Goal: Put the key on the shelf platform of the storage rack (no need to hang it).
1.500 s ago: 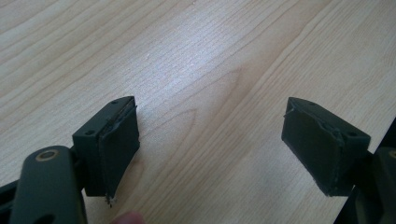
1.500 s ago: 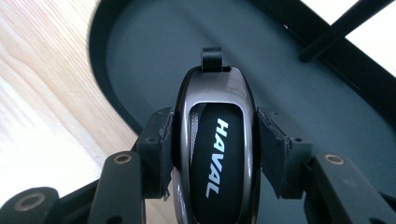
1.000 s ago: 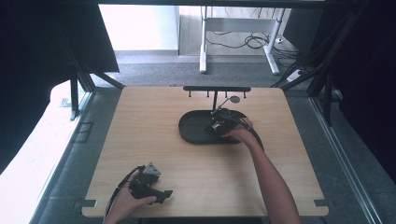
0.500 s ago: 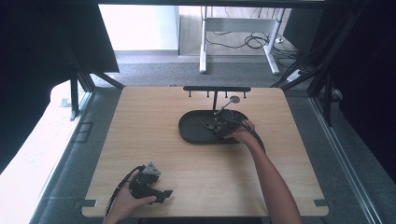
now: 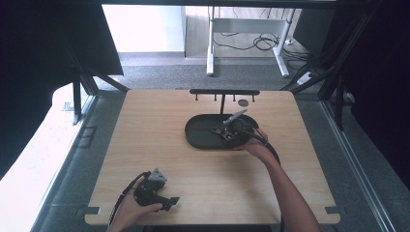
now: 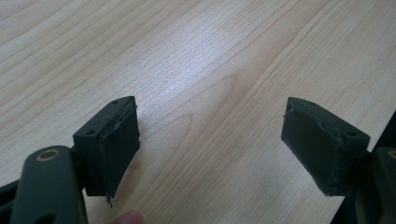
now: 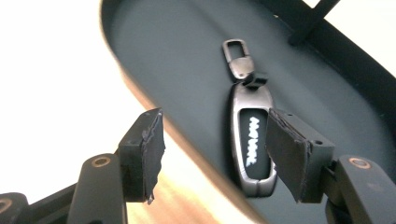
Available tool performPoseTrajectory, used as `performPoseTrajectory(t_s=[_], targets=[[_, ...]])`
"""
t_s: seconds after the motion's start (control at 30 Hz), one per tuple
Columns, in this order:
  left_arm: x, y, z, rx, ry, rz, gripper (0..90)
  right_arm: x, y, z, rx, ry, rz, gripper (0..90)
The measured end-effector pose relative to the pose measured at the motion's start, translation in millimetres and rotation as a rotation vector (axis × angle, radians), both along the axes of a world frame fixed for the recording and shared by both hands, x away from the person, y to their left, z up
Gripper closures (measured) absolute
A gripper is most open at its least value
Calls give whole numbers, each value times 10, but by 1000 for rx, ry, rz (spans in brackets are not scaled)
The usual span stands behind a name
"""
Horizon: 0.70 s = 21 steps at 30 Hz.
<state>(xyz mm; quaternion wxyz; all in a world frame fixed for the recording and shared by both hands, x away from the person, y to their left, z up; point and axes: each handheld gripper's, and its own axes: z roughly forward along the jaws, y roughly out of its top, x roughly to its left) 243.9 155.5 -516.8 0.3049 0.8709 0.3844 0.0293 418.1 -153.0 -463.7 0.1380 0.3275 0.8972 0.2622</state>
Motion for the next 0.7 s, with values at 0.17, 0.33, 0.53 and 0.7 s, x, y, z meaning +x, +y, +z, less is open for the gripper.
performPoseTrajectory(t_s=[0.17, 0.33, 0.53, 0.7], targets=[[-9, 3, 14, -11, -4, 10, 195, -224, -112, -8, 44, 0, 24, 387], [-10, 12, 26, -7, -8, 7, 195, -377, -226, -32, 72, 0, 23, 391], [-14, 8, 23, -5, -6, 9, 195, -640, -417, -151, 103, 8, 17, 389], [-25, 8, 39, -14, -13, 14, 195, -894, -592, -313, 120, 5, 0, 390]])
